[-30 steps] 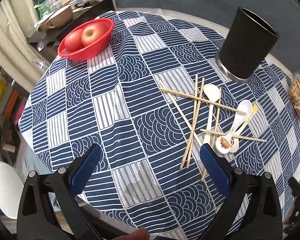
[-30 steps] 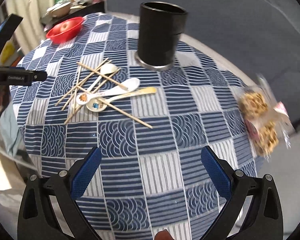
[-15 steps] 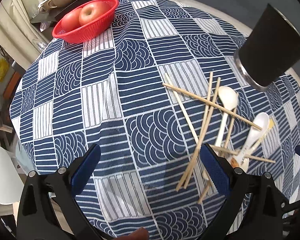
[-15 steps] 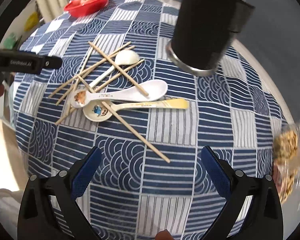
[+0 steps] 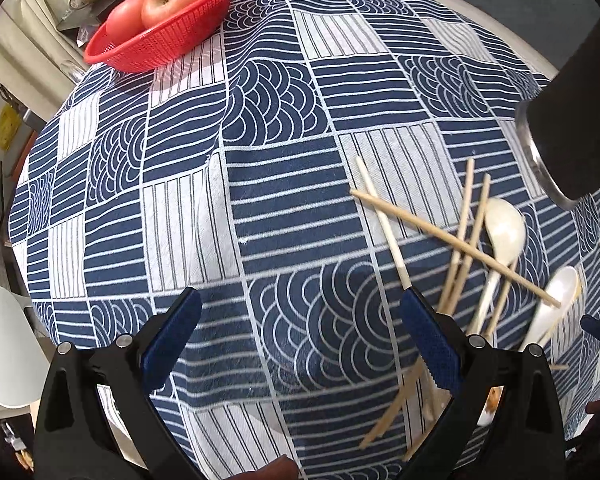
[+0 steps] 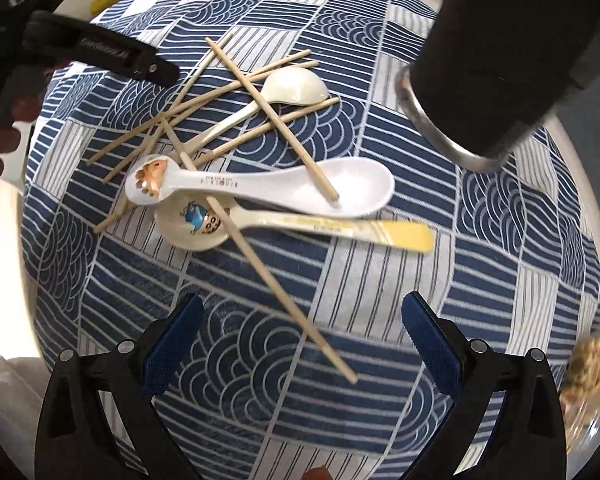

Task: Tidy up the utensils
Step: 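Move both tools down toward the wooden chopsticks beside the white spoons, then close the left tool on one wooden chopstick while the right tool grasps another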

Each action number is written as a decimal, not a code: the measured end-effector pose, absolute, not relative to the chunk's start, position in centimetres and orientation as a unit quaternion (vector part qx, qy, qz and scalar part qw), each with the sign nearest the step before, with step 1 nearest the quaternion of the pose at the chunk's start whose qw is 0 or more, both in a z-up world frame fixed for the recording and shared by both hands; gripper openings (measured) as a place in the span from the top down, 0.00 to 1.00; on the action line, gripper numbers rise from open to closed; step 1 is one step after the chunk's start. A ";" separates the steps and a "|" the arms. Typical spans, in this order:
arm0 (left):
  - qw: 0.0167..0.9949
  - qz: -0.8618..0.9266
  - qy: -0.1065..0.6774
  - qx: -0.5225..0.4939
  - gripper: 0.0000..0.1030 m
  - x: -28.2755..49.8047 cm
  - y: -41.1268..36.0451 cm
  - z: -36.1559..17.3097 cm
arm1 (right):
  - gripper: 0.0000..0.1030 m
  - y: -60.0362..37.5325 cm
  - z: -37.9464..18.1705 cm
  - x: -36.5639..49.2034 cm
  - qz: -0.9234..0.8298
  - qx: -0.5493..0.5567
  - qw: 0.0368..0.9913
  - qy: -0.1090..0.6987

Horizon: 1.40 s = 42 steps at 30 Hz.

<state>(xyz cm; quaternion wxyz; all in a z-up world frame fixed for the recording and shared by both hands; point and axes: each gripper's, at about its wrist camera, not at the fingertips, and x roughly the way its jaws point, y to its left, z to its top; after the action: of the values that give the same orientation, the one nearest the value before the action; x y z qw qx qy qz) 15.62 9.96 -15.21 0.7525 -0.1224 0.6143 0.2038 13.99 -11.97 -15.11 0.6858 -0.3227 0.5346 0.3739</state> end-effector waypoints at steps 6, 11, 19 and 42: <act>0.738 0.204 0.627 -0.145 0.06 16.8 10.9 -16.5 | 0.08 -10.5 -15.7 14.5 0.395 -0.339 0.673 0.525; 0.730 0.205 0.633 -0.159 0.06 17.4 11.0 -16.7 | 0.08 -9.9 -16.3 15.5 0.410 -0.336 0.662 0.529; 0.728 0.205 0.633 -0.165 0.06 18.5 10.1 -15.6 | 0.06 -9.6 -16.4 16.6 0.424 -0.343 0.654 0.525; 0.736 0.195 0.628 -0.161 0.04 19.5 8.6 -17.3 | 0.18 -7.7 -15.9 15.7 0.400 -0.359 0.635 0.555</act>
<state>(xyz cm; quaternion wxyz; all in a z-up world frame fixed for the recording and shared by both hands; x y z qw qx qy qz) 19.47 8.61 -17.30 0.7357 -0.1608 0.6283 0.1950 15.74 -7.74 -15.90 0.6347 -0.3593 0.5547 0.4005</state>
